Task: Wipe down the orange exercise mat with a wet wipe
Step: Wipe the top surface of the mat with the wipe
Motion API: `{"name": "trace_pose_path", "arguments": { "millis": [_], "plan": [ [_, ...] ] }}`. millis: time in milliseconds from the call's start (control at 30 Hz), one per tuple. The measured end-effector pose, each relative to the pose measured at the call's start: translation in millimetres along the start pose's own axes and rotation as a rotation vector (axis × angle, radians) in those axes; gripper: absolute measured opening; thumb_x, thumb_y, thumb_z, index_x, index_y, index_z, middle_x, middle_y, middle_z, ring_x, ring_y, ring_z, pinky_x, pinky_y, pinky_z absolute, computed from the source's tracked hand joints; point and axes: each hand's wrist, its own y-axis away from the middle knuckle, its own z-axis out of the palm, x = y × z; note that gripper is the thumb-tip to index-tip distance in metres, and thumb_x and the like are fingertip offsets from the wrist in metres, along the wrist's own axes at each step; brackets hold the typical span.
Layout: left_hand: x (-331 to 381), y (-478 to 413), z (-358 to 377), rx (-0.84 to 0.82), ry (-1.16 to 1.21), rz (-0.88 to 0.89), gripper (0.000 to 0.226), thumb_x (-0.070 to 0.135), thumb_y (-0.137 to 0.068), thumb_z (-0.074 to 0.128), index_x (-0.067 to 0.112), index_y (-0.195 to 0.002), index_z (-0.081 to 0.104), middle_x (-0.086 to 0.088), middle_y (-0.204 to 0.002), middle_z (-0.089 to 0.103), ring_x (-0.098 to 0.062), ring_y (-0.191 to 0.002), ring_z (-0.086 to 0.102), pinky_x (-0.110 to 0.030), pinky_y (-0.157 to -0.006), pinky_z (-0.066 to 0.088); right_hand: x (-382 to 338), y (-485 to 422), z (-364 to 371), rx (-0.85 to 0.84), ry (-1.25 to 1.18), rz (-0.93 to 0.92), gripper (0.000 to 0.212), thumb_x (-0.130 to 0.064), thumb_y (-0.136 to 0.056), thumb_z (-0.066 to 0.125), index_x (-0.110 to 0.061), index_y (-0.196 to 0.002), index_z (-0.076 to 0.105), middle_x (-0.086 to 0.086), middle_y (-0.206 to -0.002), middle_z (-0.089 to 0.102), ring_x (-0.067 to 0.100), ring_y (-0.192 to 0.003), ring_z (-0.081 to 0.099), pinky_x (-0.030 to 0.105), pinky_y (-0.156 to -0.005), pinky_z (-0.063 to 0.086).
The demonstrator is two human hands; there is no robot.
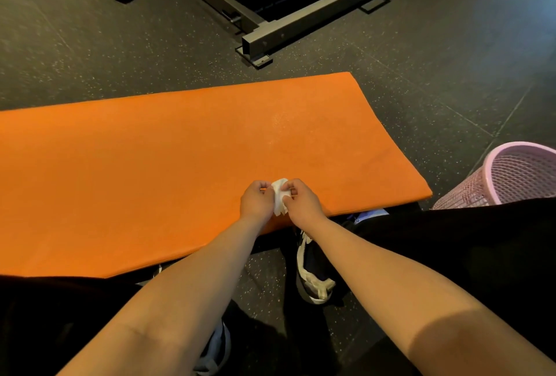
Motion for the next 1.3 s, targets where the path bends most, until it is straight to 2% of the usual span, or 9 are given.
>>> {"name": "trace_pose_path", "arguments": {
  "millis": [300,433,633,767,900,967,1067,1200,1300],
  "plan": [
    [1,10,-8,0.010,0.057,0.069,0.015,0.023,-0.107,0.043,0.022,-0.108,0.058,-0.005,-0.099,0.064,-0.023,-0.076,0.057,-0.035,-0.066,0.047,-10,9,-3,0.124,0.102,-0.029,0.034,0.004,-0.099,0.040,-0.026,-0.103,0.056,0.006,-0.121,0.039,0.037,-0.086,0.058,0.050,-0.079,0.055],
    [7,17,-7,-0.074,0.136,0.036,0.016,0.028,-0.106,0.047,0.024,-0.121,0.052,0.004,-0.100,0.056,-0.024,-0.090,0.060,-0.041,-0.081,0.052,-7,10,-5,0.126,0.110,0.004,0.039,0.006,-0.098,0.039,-0.023,-0.118,0.058,0.010,-0.131,0.039,0.028,-0.096,0.052,0.034,-0.082,0.046],
    [6,18,-3,-0.097,0.121,0.040,0.024,0.003,-0.098,0.053,0.023,-0.109,0.054,-0.004,-0.100,0.058,-0.021,-0.068,0.052,-0.030,-0.055,0.038,-5,8,-6,0.170,0.085,0.044,0.036,0.002,-0.102,0.040,-0.020,-0.124,0.058,0.010,-0.135,0.037,0.029,-0.099,0.052,0.034,-0.083,0.044],
    [6,11,-5,-0.068,0.111,0.033,0.024,0.006,-0.102,0.047,0.023,-0.095,0.063,-0.003,-0.116,0.062,-0.027,-0.095,0.058,-0.037,-0.071,0.044,-8,-3,8,0.120,0.106,0.063,0.038,0.002,-0.102,0.037,-0.017,-0.127,0.058,0.007,-0.131,0.033,0.026,-0.094,0.048,0.034,-0.082,0.041],
    [2,-7,-4,-0.113,0.022,0.025,0.027,0.011,-0.105,0.045,0.020,-0.120,0.066,-0.004,-0.135,0.061,-0.042,-0.118,0.058,-0.050,-0.089,0.052,0,-21,8,0.121,0.197,0.020,0.040,-0.006,-0.104,0.039,-0.016,-0.141,0.053,-0.005,-0.117,0.034,0.018,-0.089,0.048,0.033,-0.081,0.044],
    [-2,-18,1,-0.148,-0.012,0.023,0.031,0.010,-0.105,0.045,0.020,-0.130,0.061,-0.007,-0.140,0.058,-0.033,-0.108,0.065,-0.037,-0.073,0.057,5,-29,6,0.109,0.232,0.047,0.038,-0.014,-0.106,0.041,-0.017,-0.143,0.049,-0.008,-0.116,0.040,0.014,-0.090,0.051,0.035,-0.080,0.047],
    [-7,-37,11,-0.206,-0.067,-0.002,0.042,0.005,-0.105,0.042,0.018,-0.143,0.053,-0.022,-0.137,0.058,-0.008,-0.048,0.056,-0.019,-0.040,0.036,9,-43,2,0.022,0.404,0.041,0.052,-0.010,-0.104,0.046,-0.013,-0.155,0.035,0.004,-0.151,0.030,0.025,-0.130,0.040,0.041,-0.101,0.045],
    [-14,-65,23,-0.275,-0.239,0.052,0.044,0.012,-0.105,0.043,0.023,-0.146,0.050,-0.006,-0.151,0.049,-0.024,-0.114,0.062,-0.036,-0.086,0.054,17,-64,0,-0.026,0.538,0.029,0.056,-0.013,-0.104,0.046,-0.008,-0.157,0.030,0.011,-0.161,0.022,0.031,-0.145,0.024,0.042,-0.114,0.033],
    [-18,-83,30,-0.254,-0.406,0.105,0.046,0.018,-0.100,0.047,0.034,-0.142,0.053,0.003,-0.150,0.051,-0.027,-0.139,0.043,-0.046,-0.112,0.037,27,-84,1,0.008,0.609,0.080,0.057,-0.022,-0.101,0.048,-0.008,-0.154,0.032,0.014,-0.160,0.023,0.032,-0.147,0.020,0.040,-0.117,0.025]
  ]
}}
